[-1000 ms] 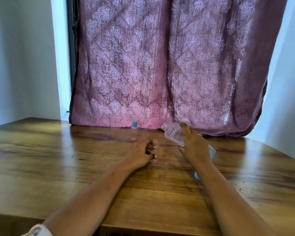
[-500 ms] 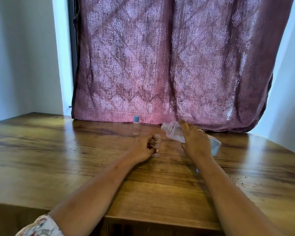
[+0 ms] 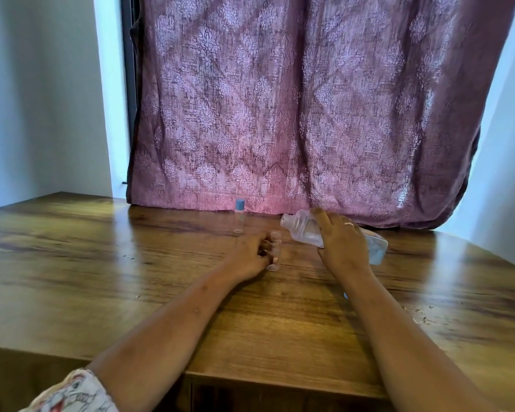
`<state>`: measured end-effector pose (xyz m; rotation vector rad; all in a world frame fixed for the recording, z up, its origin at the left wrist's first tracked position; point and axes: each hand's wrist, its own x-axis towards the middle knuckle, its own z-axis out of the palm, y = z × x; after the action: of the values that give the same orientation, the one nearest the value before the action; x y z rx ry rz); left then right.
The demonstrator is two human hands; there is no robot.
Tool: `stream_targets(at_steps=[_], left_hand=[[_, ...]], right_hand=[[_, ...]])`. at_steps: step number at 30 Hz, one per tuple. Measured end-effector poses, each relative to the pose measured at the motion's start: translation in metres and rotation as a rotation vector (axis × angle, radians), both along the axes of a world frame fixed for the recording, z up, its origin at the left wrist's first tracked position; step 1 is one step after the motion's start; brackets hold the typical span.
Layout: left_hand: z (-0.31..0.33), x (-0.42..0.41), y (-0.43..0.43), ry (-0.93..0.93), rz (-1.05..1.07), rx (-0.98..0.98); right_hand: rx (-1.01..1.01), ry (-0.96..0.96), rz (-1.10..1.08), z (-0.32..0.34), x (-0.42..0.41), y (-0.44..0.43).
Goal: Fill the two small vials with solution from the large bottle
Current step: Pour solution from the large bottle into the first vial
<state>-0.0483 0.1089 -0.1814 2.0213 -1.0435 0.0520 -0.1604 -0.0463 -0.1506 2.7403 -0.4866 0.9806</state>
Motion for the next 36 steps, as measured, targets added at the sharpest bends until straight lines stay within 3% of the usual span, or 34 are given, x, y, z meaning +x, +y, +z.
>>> stream_targets(at_steps=[19, 26, 36], left_hand=[[0.0, 0.001, 0.0, 0.003, -0.007, -0.005], [-0.001, 0.002, 0.0, -0.028, 0.005, 0.003], [-0.003, 0.006, -0.002, -0.051, 0.021, -0.009]], right_hand=[[-0.066, -0.05, -0.002, -0.003, 0.004, 0.0], [0.009, 0.042, 0.041, 0.006, -0.006, 0.009], [-0.077, -0.035, 0.025, -0.001, 0.001, 0.005]])
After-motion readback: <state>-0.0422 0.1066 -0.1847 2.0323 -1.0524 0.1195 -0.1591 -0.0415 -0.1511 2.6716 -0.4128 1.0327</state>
